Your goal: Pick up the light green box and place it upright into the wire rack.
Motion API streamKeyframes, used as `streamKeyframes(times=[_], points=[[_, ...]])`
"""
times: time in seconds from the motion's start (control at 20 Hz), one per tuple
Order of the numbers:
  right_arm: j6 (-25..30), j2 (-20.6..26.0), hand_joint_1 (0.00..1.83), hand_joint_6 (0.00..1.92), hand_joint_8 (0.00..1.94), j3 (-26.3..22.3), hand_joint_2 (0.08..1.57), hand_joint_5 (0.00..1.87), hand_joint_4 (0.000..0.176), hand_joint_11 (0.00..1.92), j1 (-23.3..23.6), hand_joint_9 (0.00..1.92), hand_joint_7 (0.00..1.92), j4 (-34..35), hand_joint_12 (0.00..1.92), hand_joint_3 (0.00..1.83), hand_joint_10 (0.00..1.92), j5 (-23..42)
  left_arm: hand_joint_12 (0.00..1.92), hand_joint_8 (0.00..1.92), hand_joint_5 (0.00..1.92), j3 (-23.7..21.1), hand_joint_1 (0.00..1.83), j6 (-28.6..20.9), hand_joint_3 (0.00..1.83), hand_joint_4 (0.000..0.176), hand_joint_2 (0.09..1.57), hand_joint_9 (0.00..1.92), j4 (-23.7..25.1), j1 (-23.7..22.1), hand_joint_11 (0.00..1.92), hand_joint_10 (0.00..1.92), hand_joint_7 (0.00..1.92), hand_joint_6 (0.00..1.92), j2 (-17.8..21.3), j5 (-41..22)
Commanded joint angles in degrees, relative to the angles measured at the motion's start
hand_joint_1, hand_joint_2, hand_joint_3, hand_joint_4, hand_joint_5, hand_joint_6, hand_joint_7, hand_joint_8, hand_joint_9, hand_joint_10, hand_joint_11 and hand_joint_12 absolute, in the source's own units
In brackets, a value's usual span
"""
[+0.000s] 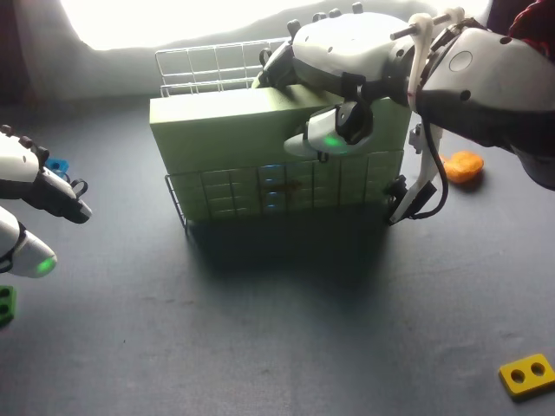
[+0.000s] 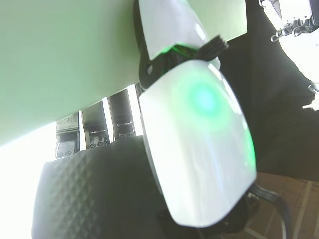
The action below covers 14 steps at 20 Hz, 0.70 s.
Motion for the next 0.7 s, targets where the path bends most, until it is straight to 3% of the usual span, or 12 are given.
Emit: streamKeyframes(times=[0.0,0.35,0.65], points=[[0.23,0.45,1.08,0.0,0.01,-0.16,1.06,0.53,0.0,0.21,1.22,0.52,0.66,-1.65,1.56,0.0,0.77,3.14,1.17,0.0,0.28,0.19,0.29,-0.1,0.0,0.0,1.32,0.39,0.69,-0.15,0.0,0.0,0.35,0.0,0.13,3.66],[-0.58,2.16,1.03,0.0,0.0,-2.05,1.01,0.3,0.0,0.09,3.52,0.38,0.43,-1.59,1.59,0.0,0.64,3.11,1.15,0.0,0.28,0.19,0.29,-0.1,0.0,0.0,1.32,0.39,0.69,-0.07,0.0,0.0,0.35,0.0,0.13,3.65],[-2.58,5.84,1.02,0.0,0.0,-6.21,1.0,0.27,0.0,0.07,7.1,0.39,0.42,-2.27,1.57,0.0,0.58,3.74,1.15,0.0,0.28,0.19,0.29,-0.1,0.0,0.0,1.32,0.38,0.68,-0.06,0.0,0.0,0.34,0.0,0.14,3.47]])
